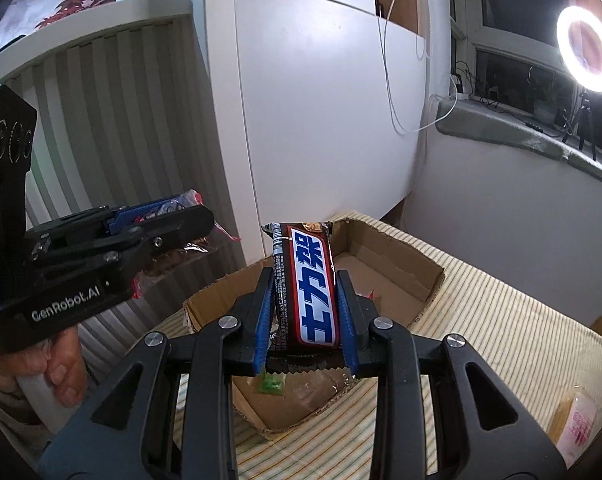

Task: Organize snacks
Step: 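Carry the red cake and Snickers bar over the box with both tools, then open both tools to drop the cake and Snickers into the box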

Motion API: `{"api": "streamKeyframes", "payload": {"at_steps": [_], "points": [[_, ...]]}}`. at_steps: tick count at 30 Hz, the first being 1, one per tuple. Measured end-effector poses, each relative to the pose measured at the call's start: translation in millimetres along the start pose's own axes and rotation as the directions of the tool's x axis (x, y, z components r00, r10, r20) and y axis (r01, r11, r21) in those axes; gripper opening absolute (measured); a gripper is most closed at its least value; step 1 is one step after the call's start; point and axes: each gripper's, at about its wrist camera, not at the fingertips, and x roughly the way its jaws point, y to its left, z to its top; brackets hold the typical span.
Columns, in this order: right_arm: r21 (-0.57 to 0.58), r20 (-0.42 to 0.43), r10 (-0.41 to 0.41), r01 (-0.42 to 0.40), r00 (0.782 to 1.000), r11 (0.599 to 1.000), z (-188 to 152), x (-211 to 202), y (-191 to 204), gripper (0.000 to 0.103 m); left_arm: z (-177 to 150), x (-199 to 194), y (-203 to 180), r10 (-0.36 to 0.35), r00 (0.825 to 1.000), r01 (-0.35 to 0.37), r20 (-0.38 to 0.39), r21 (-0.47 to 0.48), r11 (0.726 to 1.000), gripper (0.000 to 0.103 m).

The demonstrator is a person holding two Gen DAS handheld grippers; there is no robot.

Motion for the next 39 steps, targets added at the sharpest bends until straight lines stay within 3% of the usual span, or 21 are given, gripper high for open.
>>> {"api": "streamKeyframes", "payload": {"at_steps": [11,12,13,14,16,19,23,39], "points": [[0.037,-0.105,0.032,-0.028,0.994,0.999,-16,69,-25,0.031,-28,48,12,0.004,0.993,-0.007,-0.115,-0.023,1.000,0.030],[0.036,-0.132,0.031,-0.027,0.991,0.999,-19,77,-27,0.037,-32,55,13,0.014,0.991,-0.018,-0.135,-0.028,0.999,0.031],[0.034,-0.141,0.008,-0.004,0.990,0.999,-22,82,-29,0.044,-36,60,14,0.030,0.989,-0.035,-0.148,-0.032,0.999,0.035],[0.042,-0.135,-0.003,0.008,0.991,0.999,-23,83,-33,0.048,-40,64,15,0.046,0.986,-0.053,-0.163,-0.038,0.998,0.049],[0.055,-0.107,0.003,0.003,0.994,0.999,-22,77,-38,0.050,-44,70,19,0.095,0.980,-0.105,-0.176,-0.053,0.993,0.061],[0.042,-0.075,-0.022,0.025,0.997,0.999,-17,67,-42,0.062,-41,68,21,0.091,0.982,-0.102,-0.165,-0.060,0.993,0.064],[0.046,-0.051,-0.030,0.033,0.998,0.998,-15,53,-44,0.062,-32,59,18,0.105,0.985,-0.112,-0.137,-0.043,0.993,0.070],[0.077,0.025,-0.059,0.057,0.998,0.995,-24,-12,-23,0.072,-19,16,-7,0.097,0.993,-0.097,-0.069,0.002,0.995,0.072]]}}
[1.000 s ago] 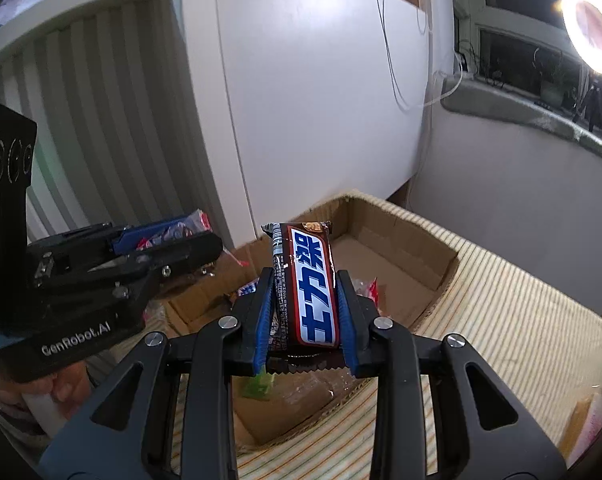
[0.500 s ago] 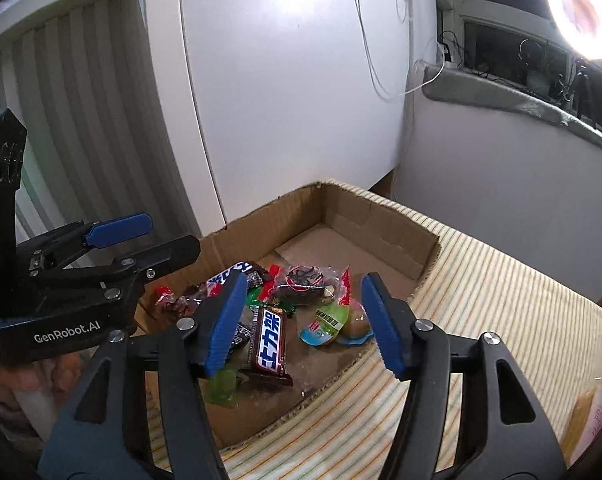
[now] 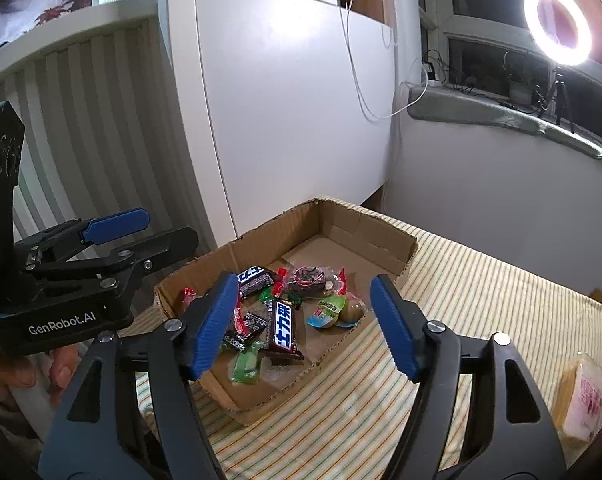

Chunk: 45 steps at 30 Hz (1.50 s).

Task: Organize snacks
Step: 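Open both tools to drop the cake and Snickers into the box, then move both open tools toward the bagged bread loaf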

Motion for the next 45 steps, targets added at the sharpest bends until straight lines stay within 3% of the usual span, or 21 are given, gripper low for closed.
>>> {"api": "streamKeyframes", "payload": {"at_steps": [3,7,9,11,14,25,35,45], "points": [[0.010,0.011,-0.014,0.014,1.000,1.000,-4,-8,-2,0.072,0,-5,-5,0.002,1.000,-0.002,0.006,0.008,1.000,0.074],[0.015,0.035,-0.081,0.081,0.996,0.997,-13,-22,-10,0.091,-2,-7,-14,0.002,1.000,-0.003,0.008,0.027,1.000,0.075],[0.032,0.046,-0.101,0.100,0.994,0.995,-17,-29,-17,0.093,-3,-7,-22,0.002,1.000,-0.002,0.005,0.041,0.999,0.076],[0.057,0.043,-0.120,0.117,0.992,0.991,-24,-36,-28,0.096,-3,-6,-30,0.000,1.000,0.000,0.002,0.056,0.998,0.083],[0.097,0.041,-0.165,0.160,0.986,0.982,-34,-48,-48,0.100,-5,-4,-46,-0.006,1.000,0.007,-0.006,0.086,0.996,0.084],[0.241,0.045,-0.282,0.264,0.958,0.934,-69,-103,-124,0.100,-10,3,-115,-0.075,0.997,0.080,-0.038,0.189,0.979,0.084],[0.326,0.034,-0.329,0.301,0.944,0.896,-107,-140,-173,0.100,-20,11,-180,-0.132,0.988,0.149,-0.080,0.283,0.947,0.084],[0.426,-0.034,-0.388,0.364,0.921,0.828,-148,-160,-231,0.100,-41,37,-235,-0.187,0.967,0.234,-0.171,0.319,0.918,0.084]]}}
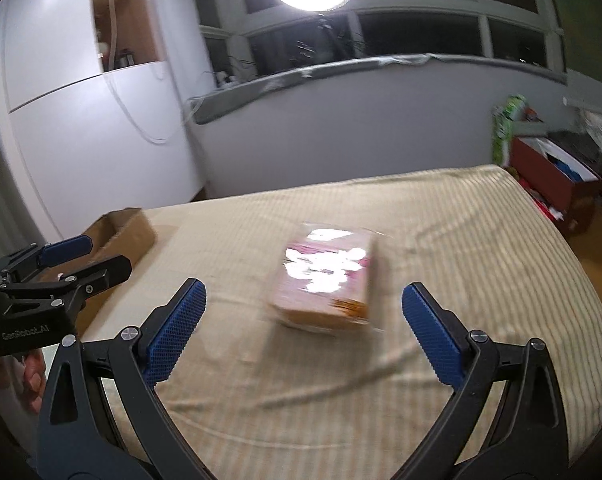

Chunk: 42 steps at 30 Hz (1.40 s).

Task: Organize snacks
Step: 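Move both open tools toward the bagged bread loaf, then grasp the bagged bread loaf with the right tool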

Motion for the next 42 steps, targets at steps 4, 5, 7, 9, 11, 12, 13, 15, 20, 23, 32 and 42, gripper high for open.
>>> {"api": "streamKeyframes", "payload": {"at_steps": [4,5,7,9,11,12,13,15,20,23,32,42], "points": [[0.046,-0.026,-0.032,0.033,0.999,0.998,-4,6,-28,0.100,1,24,-21,-0.049,0.998,0.050,-0.044,0.010,0.999,0.084],[0.057,-0.033,-0.037,0.039,0.999,0.998,-5,8,-35,0.100,1,29,-26,-0.058,0.997,0.059,-0.052,0.016,0.998,0.084],[0.072,-0.046,-0.042,0.045,0.998,0.996,-5,12,-44,0.100,1,40,-36,-0.077,0.995,0.079,-0.069,0.026,0.997,0.084],[0.112,-0.065,0.003,0.004,0.998,0.994,-4,19,-55,0.100,3,47,-43,-0.092,0.993,0.094,-0.078,0.031,0.995,0.084],[0.158,-0.077,0.051,-0.038,0.996,0.987,2,28,-64,0.100,3,56,-48,-0.119,0.989,0.122,-0.092,0.027,0.992,0.084],[0.163,-0.084,0.062,-0.048,0.995,0.986,5,33,-67,0.100,3,62,-51,-0.142,0.984,0.145,-0.105,0.017,0.989,0.084],[0.156,-0.094,0.071,-0.056,0.993,0.986,10,39,-70,0.100,3,65,-53,-0.167,0.979,0.169,-0.115,0.009,0.986,0.084],[0.149,-0.127,0.088,-0.069,0.988,0.986,18,54,-75,0.100,0,71,-56,-0.197,0.973,0.199,-0.121,0.007,0.980,0.084],[0.180,-0.204,0.193,-0.157,0.960,0.971,30,92,-77,0.093,-4,87,-65,-0.280,0.950,0.280,-0.137,-0.017,0.960,0.084],[0.213,-0.237,0.244,-0.195,0.940,0.957,27,110,-78,0.068,0,96,-66,-0.329,0.934,0.325,-0.140,-0.050,0.944,0.084],[0.216,-0.218,0.278,-0.232,0.936,0.949,24,112,-70,0.049,7,106,-84,-0.355,0.924,0.359,-0.143,0.007,0.933,0.061],[0.169,-0.196,0.229,-0.197,0.953,0.966,31,98,-54,0.049,12,97,-90,-0.323,0.940,0.331,-0.115,0.058,0.942,0.053]]}}
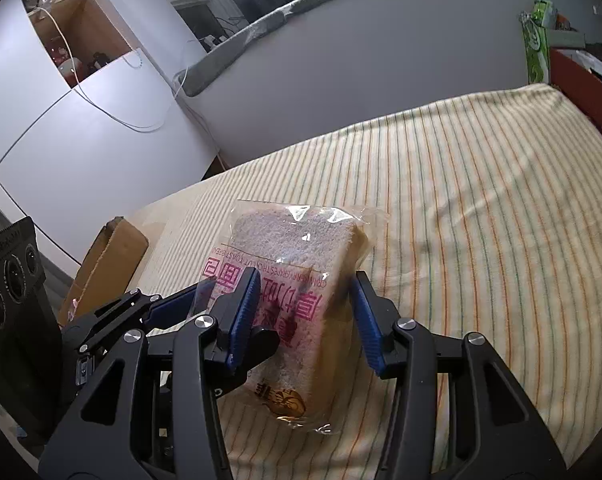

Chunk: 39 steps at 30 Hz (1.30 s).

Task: Organize snacks
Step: 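Grasp the bagged bread loaf with the right tool, then lift the bread loaf and carry it over the box with the right tool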

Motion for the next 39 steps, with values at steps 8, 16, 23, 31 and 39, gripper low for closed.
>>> {"api": "streamKeyframes", "payload": {"at_steps": [8,16,23,31,39], "points": [[0.006,0.019,0.000,0.000,1.000,1.000,-5,-12,0,0.049,-1,-9,-9,0.015,1.000,-0.015,0.012,0.022,1.000,0.053],[-0.003,0.058,-0.008,0.008,0.998,1.000,-5,-37,5,0.049,-4,-19,-21,0.011,1.000,-0.012,0.029,0.042,0.999,0.053],[-0.066,0.139,-0.005,0.015,0.990,0.998,7,-82,50,0.049,9,-65,-27,0.011,0.993,-0.019,0.120,0.068,0.998,0.053],[-0.153,0.198,-0.001,0.032,0.980,0.988,9,-125,116,0.049,12,-131,-17,0.016,0.974,-0.031,0.227,0.063,0.998,0.053],[-0.214,0.203,0.016,0.029,0.979,0.977,-6,-138,174,0.049,2,-179,-1,0.031,0.953,-0.044,0.301,0.036,0.998,0.053]]}}
